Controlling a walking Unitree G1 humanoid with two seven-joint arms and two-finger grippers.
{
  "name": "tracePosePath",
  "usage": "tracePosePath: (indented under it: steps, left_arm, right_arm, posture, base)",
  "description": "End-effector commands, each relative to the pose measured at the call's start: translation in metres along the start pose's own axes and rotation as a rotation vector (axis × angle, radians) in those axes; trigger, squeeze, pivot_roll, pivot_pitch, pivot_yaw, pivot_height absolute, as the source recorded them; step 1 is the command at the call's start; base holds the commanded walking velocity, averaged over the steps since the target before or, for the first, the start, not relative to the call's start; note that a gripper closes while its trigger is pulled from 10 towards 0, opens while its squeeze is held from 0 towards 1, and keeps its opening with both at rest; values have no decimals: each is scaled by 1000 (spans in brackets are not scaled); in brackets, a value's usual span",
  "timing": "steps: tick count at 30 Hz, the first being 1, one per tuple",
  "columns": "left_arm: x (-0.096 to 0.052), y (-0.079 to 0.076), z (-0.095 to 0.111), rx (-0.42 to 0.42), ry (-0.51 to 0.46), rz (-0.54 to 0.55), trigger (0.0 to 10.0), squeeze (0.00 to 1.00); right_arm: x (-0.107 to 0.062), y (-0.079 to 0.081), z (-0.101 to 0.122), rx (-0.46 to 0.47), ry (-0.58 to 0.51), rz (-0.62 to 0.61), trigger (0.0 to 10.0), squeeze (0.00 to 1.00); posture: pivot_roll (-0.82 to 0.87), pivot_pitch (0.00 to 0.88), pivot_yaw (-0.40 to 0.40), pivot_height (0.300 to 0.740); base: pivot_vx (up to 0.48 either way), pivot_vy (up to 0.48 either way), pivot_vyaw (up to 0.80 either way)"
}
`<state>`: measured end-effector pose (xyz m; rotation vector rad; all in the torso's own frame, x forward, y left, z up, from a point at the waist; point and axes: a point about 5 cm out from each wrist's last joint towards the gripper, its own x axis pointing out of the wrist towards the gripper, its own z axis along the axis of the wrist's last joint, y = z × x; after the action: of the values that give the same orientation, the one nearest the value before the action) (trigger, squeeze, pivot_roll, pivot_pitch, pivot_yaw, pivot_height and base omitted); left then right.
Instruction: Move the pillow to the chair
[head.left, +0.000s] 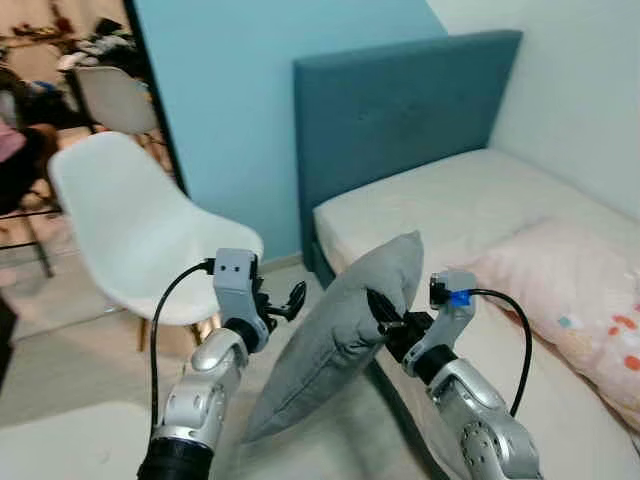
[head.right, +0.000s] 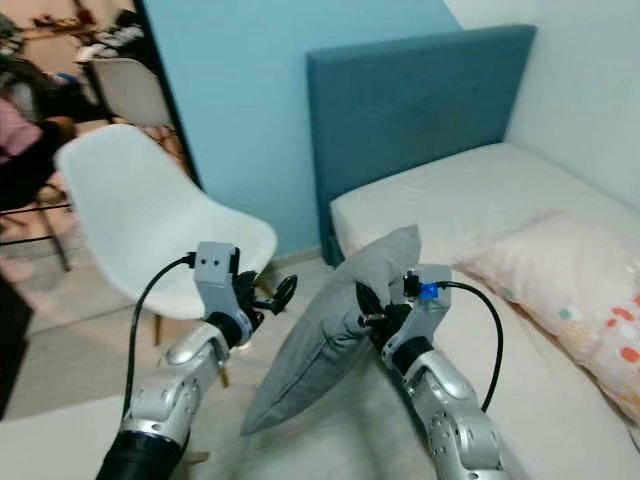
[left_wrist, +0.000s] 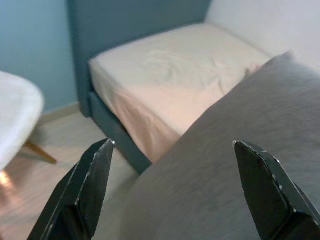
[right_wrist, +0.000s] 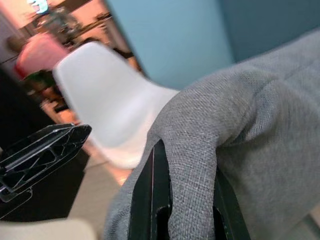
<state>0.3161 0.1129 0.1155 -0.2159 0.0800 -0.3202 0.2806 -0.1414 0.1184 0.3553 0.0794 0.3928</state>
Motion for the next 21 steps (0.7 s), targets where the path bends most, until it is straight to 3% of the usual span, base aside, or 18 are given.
tracePosePath:
  steps: [1, 21]
  left_arm:
    - [1, -3, -3, -12, 8, -12, 10000, 0]
    - [4, -3, 0, -10, 2, -11, 10000, 0]
  right_arm:
    - [2, 0, 16, -20, -72, 8, 10000, 0]
    - [4, 2, 20, -9, -79, 36, 10000, 0]
  posture:
    - [-86, 0, 18, 735]
    - [-87, 0, 17, 735]
  base:
    - [480, 0, 0]
    - [478, 0, 0]
